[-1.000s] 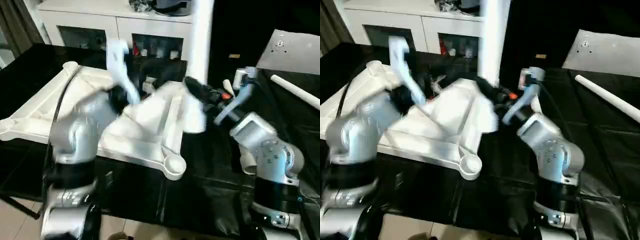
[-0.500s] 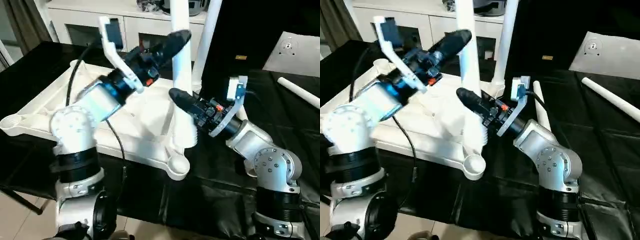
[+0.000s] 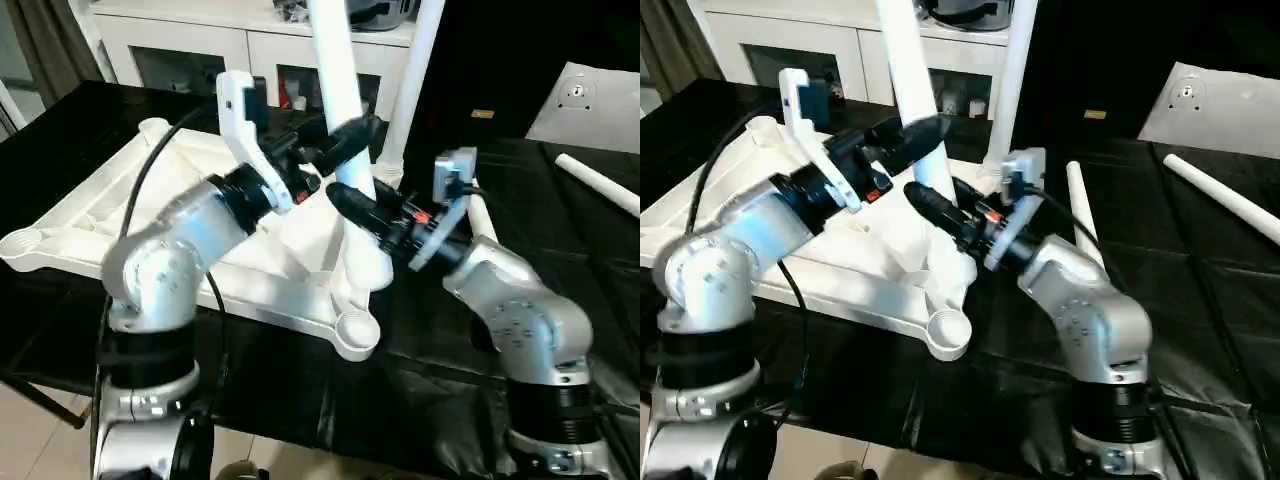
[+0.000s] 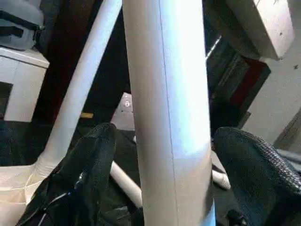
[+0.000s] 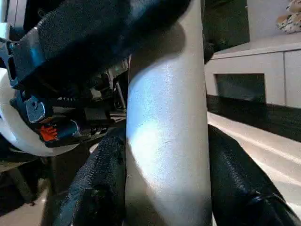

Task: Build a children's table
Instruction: Pick table leg

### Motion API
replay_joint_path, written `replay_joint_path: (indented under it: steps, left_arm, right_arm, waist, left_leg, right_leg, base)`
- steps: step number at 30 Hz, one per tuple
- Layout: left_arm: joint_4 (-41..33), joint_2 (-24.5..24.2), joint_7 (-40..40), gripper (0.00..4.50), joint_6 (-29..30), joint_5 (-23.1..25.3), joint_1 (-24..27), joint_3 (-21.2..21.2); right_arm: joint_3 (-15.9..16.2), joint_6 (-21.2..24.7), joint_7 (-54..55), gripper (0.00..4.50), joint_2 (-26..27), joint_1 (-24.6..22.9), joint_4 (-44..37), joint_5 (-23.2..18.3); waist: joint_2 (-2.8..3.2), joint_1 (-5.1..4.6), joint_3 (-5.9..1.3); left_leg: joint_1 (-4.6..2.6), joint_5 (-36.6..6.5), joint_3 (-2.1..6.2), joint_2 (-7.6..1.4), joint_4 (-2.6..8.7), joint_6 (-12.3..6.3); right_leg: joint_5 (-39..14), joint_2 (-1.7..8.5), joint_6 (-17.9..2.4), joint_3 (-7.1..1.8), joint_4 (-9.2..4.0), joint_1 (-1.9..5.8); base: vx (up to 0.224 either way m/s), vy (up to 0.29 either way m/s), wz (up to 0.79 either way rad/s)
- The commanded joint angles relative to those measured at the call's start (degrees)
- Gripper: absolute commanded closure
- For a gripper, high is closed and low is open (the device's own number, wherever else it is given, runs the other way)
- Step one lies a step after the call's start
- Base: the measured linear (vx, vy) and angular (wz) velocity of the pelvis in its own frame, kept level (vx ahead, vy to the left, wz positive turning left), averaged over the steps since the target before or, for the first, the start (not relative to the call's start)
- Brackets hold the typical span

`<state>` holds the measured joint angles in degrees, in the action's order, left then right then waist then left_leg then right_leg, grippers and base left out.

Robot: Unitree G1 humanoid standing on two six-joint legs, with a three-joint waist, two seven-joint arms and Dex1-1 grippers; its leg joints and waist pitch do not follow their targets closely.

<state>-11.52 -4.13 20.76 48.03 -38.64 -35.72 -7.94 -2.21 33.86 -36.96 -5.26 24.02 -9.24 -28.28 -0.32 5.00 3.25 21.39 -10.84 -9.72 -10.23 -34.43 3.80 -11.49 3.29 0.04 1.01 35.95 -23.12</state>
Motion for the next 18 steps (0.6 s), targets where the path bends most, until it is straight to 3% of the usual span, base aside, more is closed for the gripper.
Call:
replay_joint_path:
  steps: [1, 5, 7, 12, 13, 18]
  left_arm:
    - [-2.2, 0.4, -0.8, 1.11, -1.3, 0.4, 1.1, 0.8]
    - [-3.5, 1.3, -0.9, 1.11, -2.9, 0.7, 2.2, 1.5]
    - [-4.6, 0.7, 0.1, 1.11, -4.2, 2.5, 3.7, 4.2]
    - [-5.3, 2.1, -0.8, 1.11, -4.4, 1.3, 4.4, 4.1]
    - [-5.2, 2.4, -1.1, 1.11, -4.6, 1.2, 4.4, 3.9]
    - [-5.0, 2.0, -0.9, 1.11, -6.3, 2.8, 4.8, 5.1]
  right_arm:
    - [1.1, -3.1, 0.8, 2.64, -0.5, 0.4, 0.5, 2.2]
    - [3.4, -5.4, 0.2, 2.64, -1.1, -0.2, 1.2, 4.4]
    - [5.0, -7.7, 0.0, 2.64, -1.3, -0.8, 2.1, 6.3]
    - [6.0, -9.8, -0.1, 2.64, -1.4, -1.2, 2.8, 7.4]
    - [6.2, -10.2, 0.0, 2.64, -1.5, -1.2, 2.9, 7.5]
    - [6.6, -11.7, 0.1, 2.64, -1.9, -1.3, 3.6, 8.3]
  waist:
    - [-0.37, -0.12, -3.68]
    - [-0.46, -0.09, -3.67]
    - [-0.38, -0.14, -3.63]
    - [-0.35, -0.26, -3.58]
    - [-0.12, -0.23, -3.57]
    - [-0.28, -0.28, -3.61]
  left_leg:
    - [-0.27, -6.4, 0.44, -1.82, 3.81, 0.87]
    - [-0.31, -6.8, 0.41, -1.84, 3.8, 0.73]
    - [-0.28, -7.3, 0.51, -1.98, 3.89, 0.48]
    - [-0.35, -8.3, 0.45, -1.88, 3.87, 0.66]
    - [-0.37, -8.3, 0.49, -1.88, 3.87, 0.73]
    - [-0.34, -8.1, 0.5, -1.87, 3.85, 0.42]
  right_leg:
    - [-8.6, 3.39, -8.3, -1.87, -4.47, 2.9]
    - [-9.0, 3.34, -8.3, -1.89, -4.48, 2.9]
    - [-9.2, 3.4, -7.9, -1.88, -4.57, 2.83]
    - [-9.9, 3.29, -8.0, -1.92, -4.64, 2.77]
    - [-9.9, 3.28, -8.0, -1.91, -4.61, 2.75]
    - [-8.8, 3.19, -8.1, -1.91, -4.59, 2.8]
  base:
    - [0.0, 0.0, 0.0]
    - [0.0, 0.0, 0.0]
    - [0.0, 0.0, 0.0]
    - [0.0, 0.0, 0.0]
    - [0.0, 0.0, 0.0]
    - [0.0, 0.0, 0.0]
